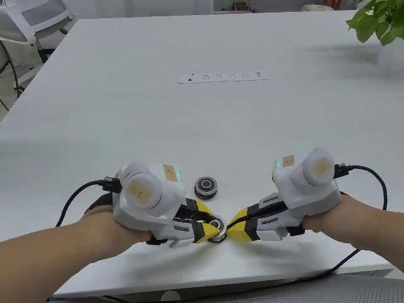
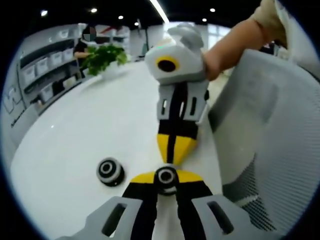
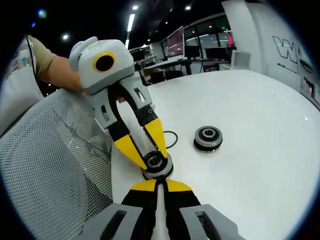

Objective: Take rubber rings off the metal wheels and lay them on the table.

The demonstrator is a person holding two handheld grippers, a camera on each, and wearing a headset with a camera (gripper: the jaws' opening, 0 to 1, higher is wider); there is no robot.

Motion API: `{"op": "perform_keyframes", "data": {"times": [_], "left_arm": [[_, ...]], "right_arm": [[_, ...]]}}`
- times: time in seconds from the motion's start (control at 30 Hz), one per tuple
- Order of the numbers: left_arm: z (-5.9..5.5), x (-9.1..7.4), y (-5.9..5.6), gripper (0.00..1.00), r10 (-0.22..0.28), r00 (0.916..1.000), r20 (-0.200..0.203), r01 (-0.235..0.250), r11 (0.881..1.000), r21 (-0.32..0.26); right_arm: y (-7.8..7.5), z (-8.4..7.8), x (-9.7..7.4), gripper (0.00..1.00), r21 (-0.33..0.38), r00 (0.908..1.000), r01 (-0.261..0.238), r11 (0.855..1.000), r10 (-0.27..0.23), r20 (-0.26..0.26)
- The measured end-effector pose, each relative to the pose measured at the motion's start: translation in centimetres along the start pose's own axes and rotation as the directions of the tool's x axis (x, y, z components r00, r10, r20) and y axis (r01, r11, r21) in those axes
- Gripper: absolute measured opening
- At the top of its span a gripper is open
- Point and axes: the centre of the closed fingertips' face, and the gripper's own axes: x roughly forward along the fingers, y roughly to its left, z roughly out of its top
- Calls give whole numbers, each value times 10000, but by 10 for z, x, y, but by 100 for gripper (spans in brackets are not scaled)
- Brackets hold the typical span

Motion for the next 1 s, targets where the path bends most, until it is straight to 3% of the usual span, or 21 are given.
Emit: {"op": "perform_keyframes", "data": {"times": [0.23,0.6,1.0], "left_arm": [[0,-1,0,13,88,9999,-51,-88,10000,-34],[-2,-3,-4,14,-63,9997,-238,64,10000,38],[-4,-3,-6,13,-276,9993,-239,278,9996,76]], "right_arm": [[-2,-1,-1,0,1328,9992,31,9911,-83,389],[-2,-2,0,0,1550,9994,-27,9879,-26,342],[-7,0,-1,0,2085,9980,15,9780,-148,622]]}}
